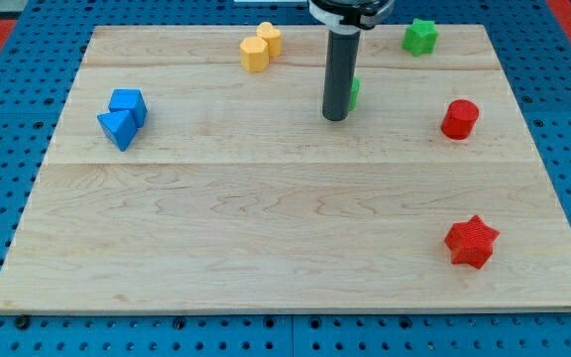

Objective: Place the green circle diagonally to the bottom left side of the green star

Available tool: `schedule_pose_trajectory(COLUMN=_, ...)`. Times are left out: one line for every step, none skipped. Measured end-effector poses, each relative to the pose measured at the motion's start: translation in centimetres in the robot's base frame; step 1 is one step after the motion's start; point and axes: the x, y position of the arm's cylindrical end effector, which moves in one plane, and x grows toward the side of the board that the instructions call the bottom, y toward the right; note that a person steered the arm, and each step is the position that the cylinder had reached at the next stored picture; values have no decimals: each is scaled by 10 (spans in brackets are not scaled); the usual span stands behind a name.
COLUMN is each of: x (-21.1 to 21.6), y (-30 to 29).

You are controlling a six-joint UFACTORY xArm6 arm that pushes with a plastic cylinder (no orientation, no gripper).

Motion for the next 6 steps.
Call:
schedule_pose_trajectory(x=-2, y=0)
schedule_pose_trajectory(x=-16, y=0)
schedule_pose_trajectory(x=-36, y=0)
schedule_pose_trajectory(x=-52, y=0)
schedule_pose_trajectory(x=-66, y=0)
schedule_pose_trajectory(x=-79, y=6)
